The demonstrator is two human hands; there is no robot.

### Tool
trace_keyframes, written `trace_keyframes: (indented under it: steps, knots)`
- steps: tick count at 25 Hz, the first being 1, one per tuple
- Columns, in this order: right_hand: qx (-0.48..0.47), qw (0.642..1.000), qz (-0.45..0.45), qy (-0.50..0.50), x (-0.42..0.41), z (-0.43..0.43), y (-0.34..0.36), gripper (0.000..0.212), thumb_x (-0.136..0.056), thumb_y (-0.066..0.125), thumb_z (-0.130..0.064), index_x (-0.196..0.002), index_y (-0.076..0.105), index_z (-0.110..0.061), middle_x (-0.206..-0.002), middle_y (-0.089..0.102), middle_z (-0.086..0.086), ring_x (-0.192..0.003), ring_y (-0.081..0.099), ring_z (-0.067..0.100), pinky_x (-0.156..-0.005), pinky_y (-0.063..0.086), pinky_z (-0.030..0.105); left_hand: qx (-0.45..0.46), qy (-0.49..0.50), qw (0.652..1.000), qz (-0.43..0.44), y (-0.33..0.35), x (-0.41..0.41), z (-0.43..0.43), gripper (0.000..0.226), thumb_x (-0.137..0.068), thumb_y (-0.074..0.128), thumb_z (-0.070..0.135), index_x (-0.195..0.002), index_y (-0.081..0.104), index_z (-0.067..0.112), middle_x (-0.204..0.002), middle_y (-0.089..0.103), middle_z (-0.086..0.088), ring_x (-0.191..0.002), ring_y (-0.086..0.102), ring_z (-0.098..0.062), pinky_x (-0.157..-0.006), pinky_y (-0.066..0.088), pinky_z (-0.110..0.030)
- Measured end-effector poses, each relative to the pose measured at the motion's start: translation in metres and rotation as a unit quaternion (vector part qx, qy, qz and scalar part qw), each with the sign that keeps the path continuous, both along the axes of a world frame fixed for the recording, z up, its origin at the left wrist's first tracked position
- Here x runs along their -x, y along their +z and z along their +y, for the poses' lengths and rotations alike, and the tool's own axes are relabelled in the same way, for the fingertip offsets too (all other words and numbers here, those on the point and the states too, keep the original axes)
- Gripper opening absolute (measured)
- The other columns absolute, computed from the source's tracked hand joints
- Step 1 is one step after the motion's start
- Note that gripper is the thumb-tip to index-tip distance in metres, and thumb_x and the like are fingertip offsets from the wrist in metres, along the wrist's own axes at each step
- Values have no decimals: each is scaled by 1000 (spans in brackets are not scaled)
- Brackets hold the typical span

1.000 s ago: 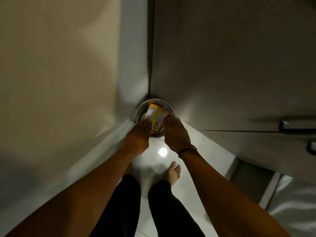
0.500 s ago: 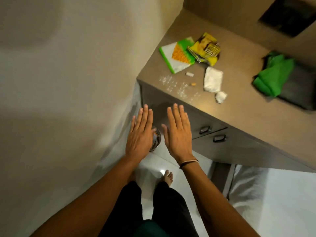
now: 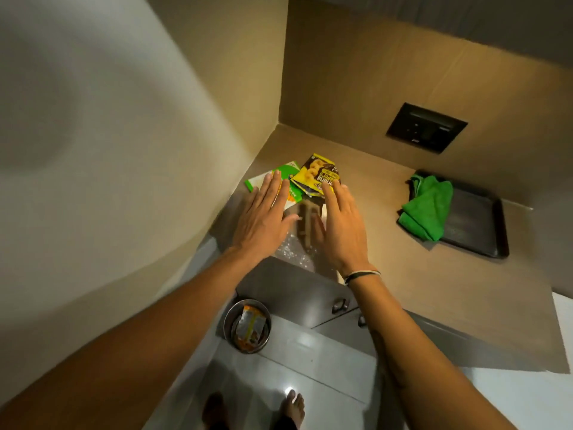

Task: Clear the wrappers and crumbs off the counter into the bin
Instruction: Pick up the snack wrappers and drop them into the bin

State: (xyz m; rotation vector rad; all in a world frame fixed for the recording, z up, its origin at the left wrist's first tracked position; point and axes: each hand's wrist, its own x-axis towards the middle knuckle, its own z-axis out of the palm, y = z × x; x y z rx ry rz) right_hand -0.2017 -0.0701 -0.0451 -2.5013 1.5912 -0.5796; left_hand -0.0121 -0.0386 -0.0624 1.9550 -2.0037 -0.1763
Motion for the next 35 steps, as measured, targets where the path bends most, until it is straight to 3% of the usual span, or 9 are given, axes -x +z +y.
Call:
trace_keyframes:
  steps: [6,12,14,17,20,22,27,31,35]
  knots:
    - [-152,981,114,51,-14,-120,-3,65,-92,73,-24,-151,47,-11,-153,52,23,-137,52,45,-107,49,48,-157,38,987,-22,-24,0,-108,89,-98,62,56,-163,28,6,-174,21,-20,-161,19,-35,-130,25,-50]
    - [-80,978,190,-19,-30,-138,-4,21,-100,61,-22,-118,68,-13,-114,73,24,-103,70,48,-84,58,49,-63,112,991,-25,-18,-10,-118,24,-106,57,21,-120,70,8,-118,73,-22,-110,70,-43,-84,56,-48]
    - [2,994,107,-23,-27,-115,3,27,-101,53,-19,-125,67,-19,-119,73,19,-100,72,46,-80,62,51,4,148,988,31,-5,-15,-102,27,-108,55,17,-127,71,8,-119,76,-22,-109,72,-42,-81,56,-46]
    - [151,983,-108,14,-21,-28,-2,45,-104,39,-24,-138,68,-21,-143,68,7,-117,73,32,-87,62,41,151,149,960,181,7,-17,-32,38,-106,57,7,-143,63,8,-148,65,-13,-132,65,-33,-110,53,-39]
    - [119,966,-203,105,-24,92,-34,43,-112,35,-15,-146,62,-16,-156,57,8,-145,55,22,-117,49,35,219,184,927,244,-7,-7,84,41,-105,56,3,-146,61,8,-154,56,-2,-139,59,-23,-114,40,-15]
    - [95,963,-189,166,-29,159,-63,38,-108,51,-3,-142,65,-11,-153,59,9,-147,54,23,-120,47,38,194,223,920,256,-31,1,156,45,-104,52,4,-149,58,12,-155,53,3,-132,64,-24,-101,39,-3]
    - [-27,971,-74,224,-10,226,-156,45,-91,73,6,-134,72,-11,-144,67,9,-135,64,28,-108,58,43,-21,310,920,240,-131,14,263,43,-104,56,7,-146,62,9,-156,57,-9,-135,63,-32,-101,55,-38]
    - [-187,961,51,197,-3,219,-260,64,-89,64,3,-149,58,-19,-147,65,10,-122,72,32,-94,63,39,-187,314,899,242,-247,11,280,47,-107,50,2,-154,51,5,-163,48,-14,-148,49,-34,-117,42,-45]
    - [-250,948,102,168,-18,190,-390,66,-93,63,4,-153,52,-20,-130,73,11,-98,76,33,-80,64,39,-230,263,909,227,-384,0,255,54,-106,55,5,-158,45,14,-162,48,-20,-151,42,-43,-117,40,-68]
